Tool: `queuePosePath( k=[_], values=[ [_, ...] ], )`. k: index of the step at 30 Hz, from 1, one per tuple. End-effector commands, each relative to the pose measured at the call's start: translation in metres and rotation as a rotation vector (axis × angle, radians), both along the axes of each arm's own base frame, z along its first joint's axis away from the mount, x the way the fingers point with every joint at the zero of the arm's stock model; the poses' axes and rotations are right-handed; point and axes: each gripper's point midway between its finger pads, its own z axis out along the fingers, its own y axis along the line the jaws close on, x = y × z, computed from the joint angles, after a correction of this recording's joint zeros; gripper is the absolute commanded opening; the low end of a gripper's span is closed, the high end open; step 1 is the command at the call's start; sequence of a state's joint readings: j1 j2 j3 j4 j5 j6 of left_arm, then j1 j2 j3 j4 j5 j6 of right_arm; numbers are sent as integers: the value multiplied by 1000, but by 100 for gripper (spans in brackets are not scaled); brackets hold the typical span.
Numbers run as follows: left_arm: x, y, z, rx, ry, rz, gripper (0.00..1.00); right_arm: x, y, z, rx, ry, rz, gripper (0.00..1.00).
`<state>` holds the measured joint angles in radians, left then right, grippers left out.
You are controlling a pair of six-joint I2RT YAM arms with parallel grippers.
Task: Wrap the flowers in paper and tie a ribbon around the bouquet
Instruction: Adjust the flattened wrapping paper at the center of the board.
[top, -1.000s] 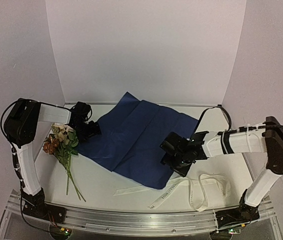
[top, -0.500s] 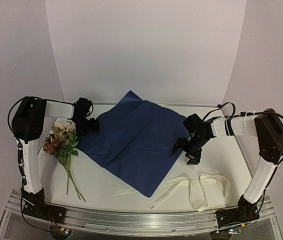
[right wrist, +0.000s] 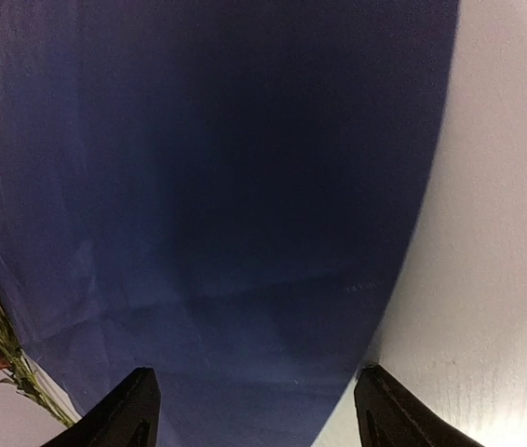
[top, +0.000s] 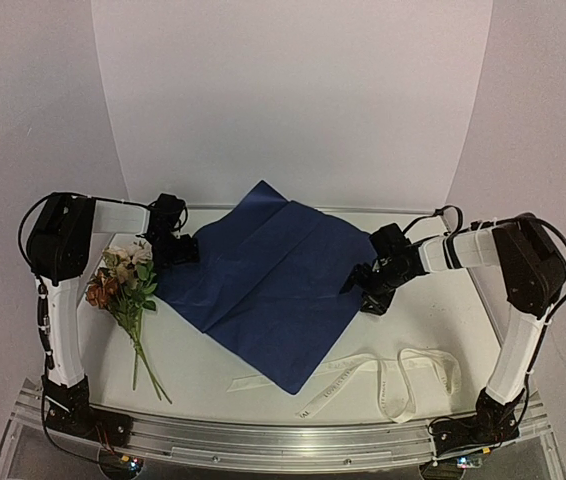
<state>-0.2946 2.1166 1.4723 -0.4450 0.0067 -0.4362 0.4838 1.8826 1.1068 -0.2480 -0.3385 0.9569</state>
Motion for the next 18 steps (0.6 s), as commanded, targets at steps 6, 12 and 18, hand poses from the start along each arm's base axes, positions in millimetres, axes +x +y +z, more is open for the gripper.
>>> queuePosePath(
  k=[6, 12, 18],
  values=[
    [3, -5, -10, -22, 38, -17, 84, 10, -17, -26, -54, -53, -71, 46],
    [4, -7, -11, -34, 40, -14, 84, 6, -21, -22, -59, -62, -86, 15],
    [-2, -12, -14, -75, 50, -12, 83, -18, -41, -22, -104, -68, -137, 0]
  ],
)
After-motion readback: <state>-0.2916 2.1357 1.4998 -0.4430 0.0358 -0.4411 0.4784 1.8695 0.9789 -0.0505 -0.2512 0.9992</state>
